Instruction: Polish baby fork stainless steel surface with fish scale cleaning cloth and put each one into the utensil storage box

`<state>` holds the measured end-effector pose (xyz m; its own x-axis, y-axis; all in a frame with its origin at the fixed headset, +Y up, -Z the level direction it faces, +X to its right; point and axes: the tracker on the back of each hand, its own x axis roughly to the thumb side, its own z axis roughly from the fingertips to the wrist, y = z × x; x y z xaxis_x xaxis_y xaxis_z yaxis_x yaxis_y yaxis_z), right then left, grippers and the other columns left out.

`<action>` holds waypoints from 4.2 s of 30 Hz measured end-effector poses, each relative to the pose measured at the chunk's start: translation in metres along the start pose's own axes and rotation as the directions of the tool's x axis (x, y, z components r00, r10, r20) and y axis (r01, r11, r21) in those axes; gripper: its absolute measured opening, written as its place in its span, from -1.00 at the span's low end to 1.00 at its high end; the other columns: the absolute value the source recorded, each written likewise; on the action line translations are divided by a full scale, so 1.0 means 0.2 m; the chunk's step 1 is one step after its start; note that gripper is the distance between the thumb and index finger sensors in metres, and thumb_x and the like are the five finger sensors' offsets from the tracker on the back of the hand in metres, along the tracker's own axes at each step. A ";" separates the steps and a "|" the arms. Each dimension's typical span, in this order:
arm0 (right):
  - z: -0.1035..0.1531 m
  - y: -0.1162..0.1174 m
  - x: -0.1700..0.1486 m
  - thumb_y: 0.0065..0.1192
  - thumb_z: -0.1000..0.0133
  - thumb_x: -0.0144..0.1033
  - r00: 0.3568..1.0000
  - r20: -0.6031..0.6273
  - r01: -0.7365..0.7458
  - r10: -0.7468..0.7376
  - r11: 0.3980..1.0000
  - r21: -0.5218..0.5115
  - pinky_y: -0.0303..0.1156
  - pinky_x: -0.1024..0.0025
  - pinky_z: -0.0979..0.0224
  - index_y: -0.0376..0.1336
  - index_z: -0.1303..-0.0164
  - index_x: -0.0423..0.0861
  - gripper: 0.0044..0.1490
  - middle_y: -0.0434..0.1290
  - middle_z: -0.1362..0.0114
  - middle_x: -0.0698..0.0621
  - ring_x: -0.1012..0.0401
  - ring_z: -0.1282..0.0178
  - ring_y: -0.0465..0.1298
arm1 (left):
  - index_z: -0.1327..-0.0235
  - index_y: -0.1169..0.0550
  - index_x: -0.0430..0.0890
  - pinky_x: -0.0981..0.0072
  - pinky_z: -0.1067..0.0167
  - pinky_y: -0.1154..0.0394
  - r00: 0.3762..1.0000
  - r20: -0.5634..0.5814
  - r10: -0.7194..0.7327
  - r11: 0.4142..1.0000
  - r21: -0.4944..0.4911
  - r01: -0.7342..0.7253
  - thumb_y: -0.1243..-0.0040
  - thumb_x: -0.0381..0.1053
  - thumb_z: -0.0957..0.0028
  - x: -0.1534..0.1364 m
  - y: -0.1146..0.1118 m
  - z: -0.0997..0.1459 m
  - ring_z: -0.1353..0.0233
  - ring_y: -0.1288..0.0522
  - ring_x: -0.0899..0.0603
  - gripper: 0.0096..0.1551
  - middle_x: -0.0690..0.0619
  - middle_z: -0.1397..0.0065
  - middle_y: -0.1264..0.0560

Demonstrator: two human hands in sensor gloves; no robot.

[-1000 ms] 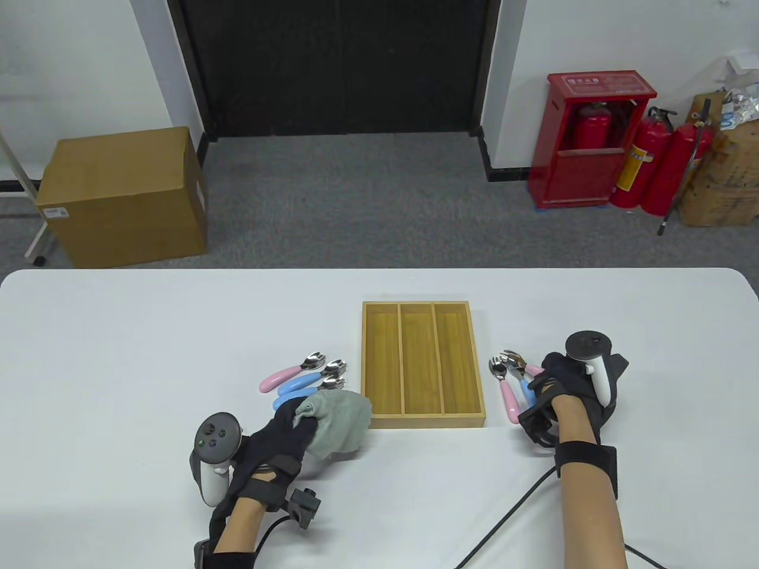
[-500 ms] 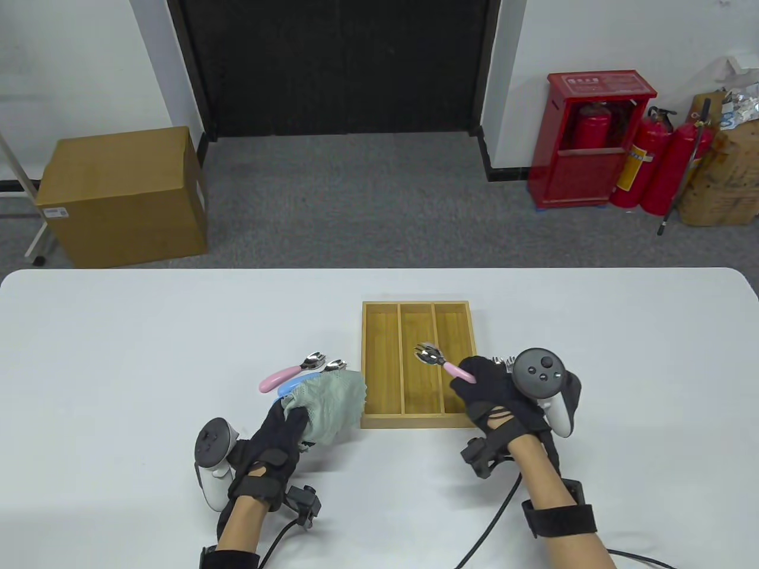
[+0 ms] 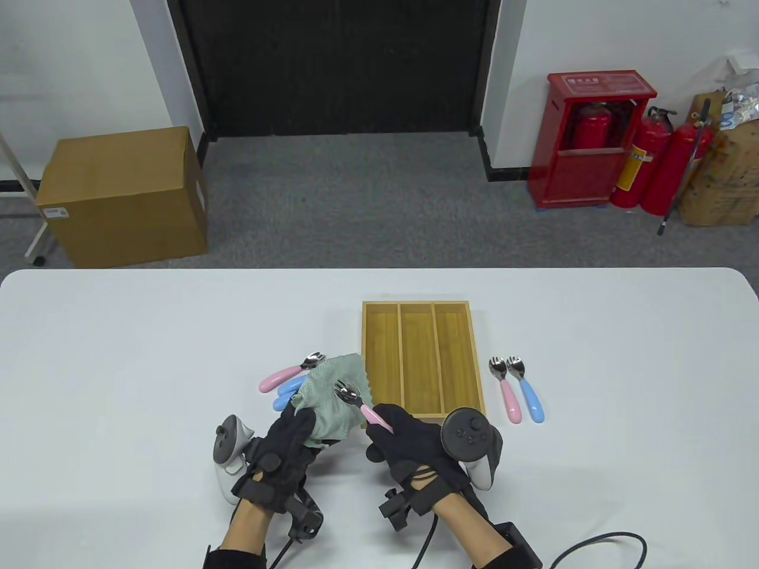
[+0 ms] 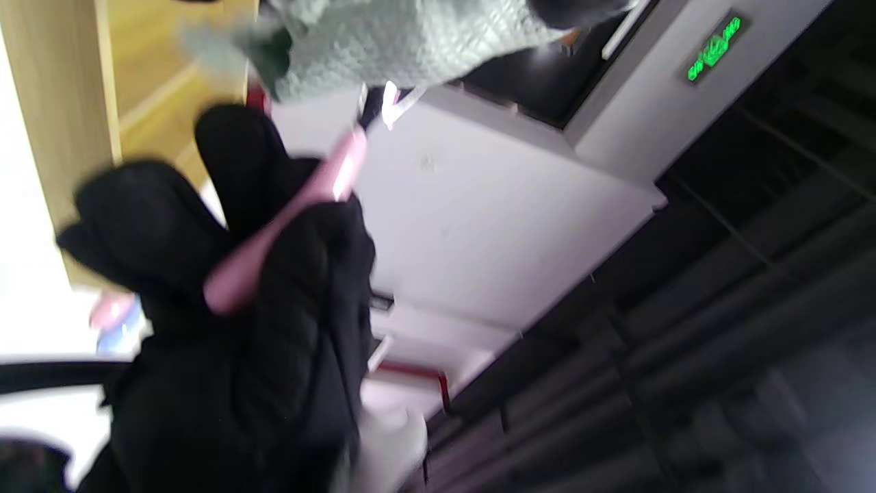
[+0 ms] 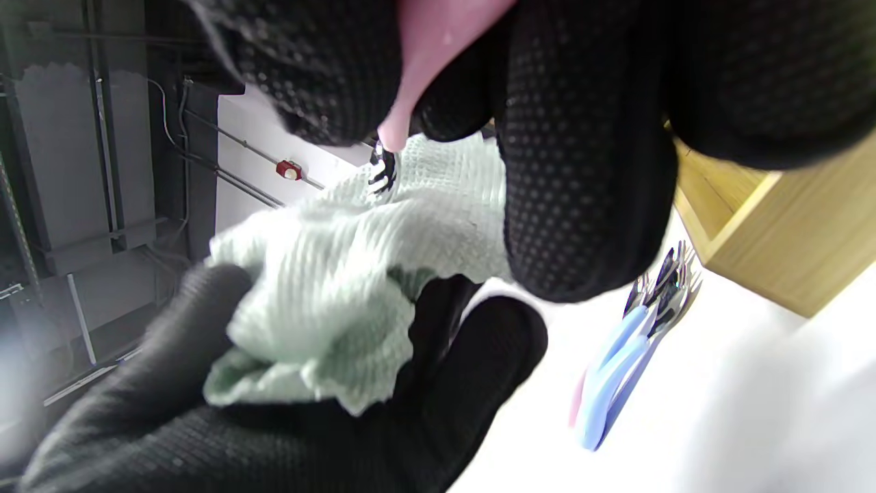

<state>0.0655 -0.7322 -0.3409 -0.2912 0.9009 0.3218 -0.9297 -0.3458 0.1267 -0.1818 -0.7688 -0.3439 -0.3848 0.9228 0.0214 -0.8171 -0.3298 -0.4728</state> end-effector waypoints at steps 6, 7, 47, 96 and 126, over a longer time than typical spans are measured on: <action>0.02 0.04 -0.01 0.31 0.08 -0.24 0.994 0.018 0.105 -0.105 0.994 0.034 0.59 -0.08 0.29 0.37 -0.09 -0.33 -0.38 0.57 -0.09 -0.44 0.00 0.41 0.74 | -0.64 0.18 0.18 -0.43 -0.49 0.03 0.992 -0.001 0.126 0.989 -0.074 -0.125 0.26 0.36 -0.32 -0.03 -0.06 -0.01 -0.81 0.16 -0.26 -0.24 0.11 -0.79 0.25; 0.02 0.05 -0.01 0.32 0.08 -0.24 0.993 0.043 0.104 -0.106 0.993 0.053 0.59 -0.07 0.30 0.37 -0.09 -0.32 -0.38 0.57 -0.09 -0.44 0.00 0.41 0.74 | -0.63 0.19 0.19 -0.40 -0.51 -0.02 0.999 0.003 0.036 0.999 -0.031 -0.036 0.22 0.32 -0.33 -0.02 -0.05 -0.01 -0.81 0.08 -0.23 -0.24 0.10 -0.79 0.17; 0.03 0.04 0.17 0.42 0.18 -0.29 0.718 0.450 -0.620 0.530 0.781 0.069 0.44 -0.18 0.15 0.47 0.03 -0.23 -0.45 0.61 -0.04 -0.36 -0.06 0.38 0.59 | -0.12 -0.65 -0.11 -0.16 -0.08 -0.54 0.093 0.019 -0.996 0.093 0.039 0.995 -0.38 0.11 0.10 0.21 -0.20 -0.03 0.11 -0.74 -0.13 -0.43 -0.03 0.11 -0.73; -0.33 -0.54 -0.35 0.42 0.06 -0.18 0.597 -0.560 -0.720 0.574 0.691 -0.060 0.07 -0.33 -0.39 0.50 0.04 -0.28 -0.46 0.19 -0.54 -0.22 -0.23 -0.38 0.26 | -0.08 -0.68 -0.12 -0.17 -0.06 -0.55 0.468 -0.247 -0.849 0.382 0.325 0.865 -0.29 0.21 -0.01 0.20 0.15 0.08 0.09 -0.77 -0.18 -0.45 -0.06 0.10 -0.77; -0.44 -0.71 -0.36 0.44 0.07 -0.28 0.573 -0.608 -0.656 0.550 0.752 0.061 -0.08 -0.35 -0.45 0.46 -0.10 -0.16 -0.47 0.02 -0.62 -0.24 -0.26 -0.49 0.10 | -0.11 -0.66 -0.14 -0.19 -0.07 -0.53 0.488 -0.246 -0.837 0.416 0.293 0.861 -0.27 0.22 -0.03 0.20 0.12 0.07 0.06 -0.76 -0.20 -0.43 -0.07 0.07 -0.76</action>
<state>0.1991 -0.7253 -0.4654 -0.8150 0.4854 -0.3165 -0.4940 -0.8675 -0.0584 -0.2225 -0.7424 -0.3415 0.6021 0.7755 0.1898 -0.7967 0.5991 0.0795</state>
